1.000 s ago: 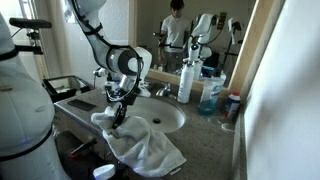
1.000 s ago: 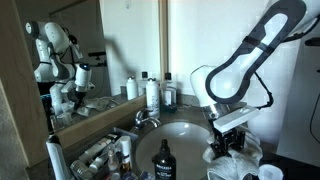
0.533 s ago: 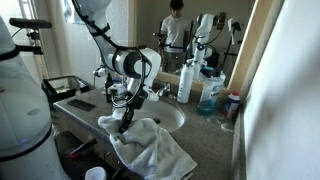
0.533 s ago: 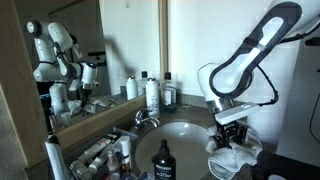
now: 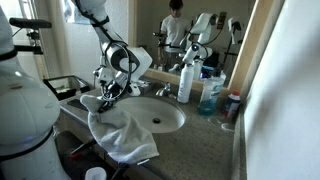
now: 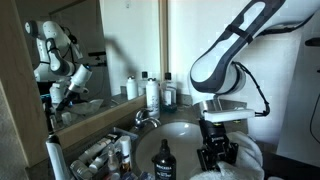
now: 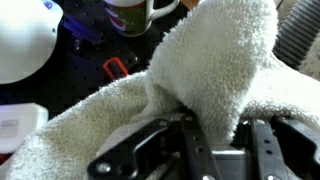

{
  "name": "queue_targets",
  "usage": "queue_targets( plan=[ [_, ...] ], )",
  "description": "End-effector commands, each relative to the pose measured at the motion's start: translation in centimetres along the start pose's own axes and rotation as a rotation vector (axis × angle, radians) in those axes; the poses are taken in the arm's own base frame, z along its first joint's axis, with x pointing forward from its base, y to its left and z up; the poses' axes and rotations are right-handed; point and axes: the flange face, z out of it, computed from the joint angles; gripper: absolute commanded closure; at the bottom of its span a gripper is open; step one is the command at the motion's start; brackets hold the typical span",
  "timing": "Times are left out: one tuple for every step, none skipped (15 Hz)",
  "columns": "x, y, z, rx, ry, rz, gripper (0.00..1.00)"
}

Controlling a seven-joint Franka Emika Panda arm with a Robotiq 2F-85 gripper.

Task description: Use the towel to wipe the surface

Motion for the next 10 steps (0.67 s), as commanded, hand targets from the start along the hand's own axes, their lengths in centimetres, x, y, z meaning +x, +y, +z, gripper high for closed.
queue_targets(
  plan=[
    [-0.7, -2.6, 0.3, -0.007, -0.087, -0.057, 0.93],
    [-0.6, -2.5, 0.3, -0.020, -0.093, -0.049, 0.93],
    [-0.1, -2.0, 0.2, -0.064, -0.074, -0.023, 0.93],
    [0.4, -1.2, 0.1, -0.094, -0.058, 0.002, 0.93],
    [1.0, -0.2, -0.1, -0.136, -0.034, 0.028, 0.93],
    [1.7, 1.1, -0.3, -0.183, -0.007, 0.067, 0.93],
    [2.3, 2.4, -0.6, -0.219, 0.014, 0.102, 0.93],
    [2.9, 3.5, -1.0, -0.258, 0.037, 0.139, 0.93],
    [3.4, 4.7, -1.3, -0.287, 0.055, 0.174, 0.93],
    [3.9, 5.7, -1.7, -0.300, 0.062, 0.203, 0.93]
  ],
)
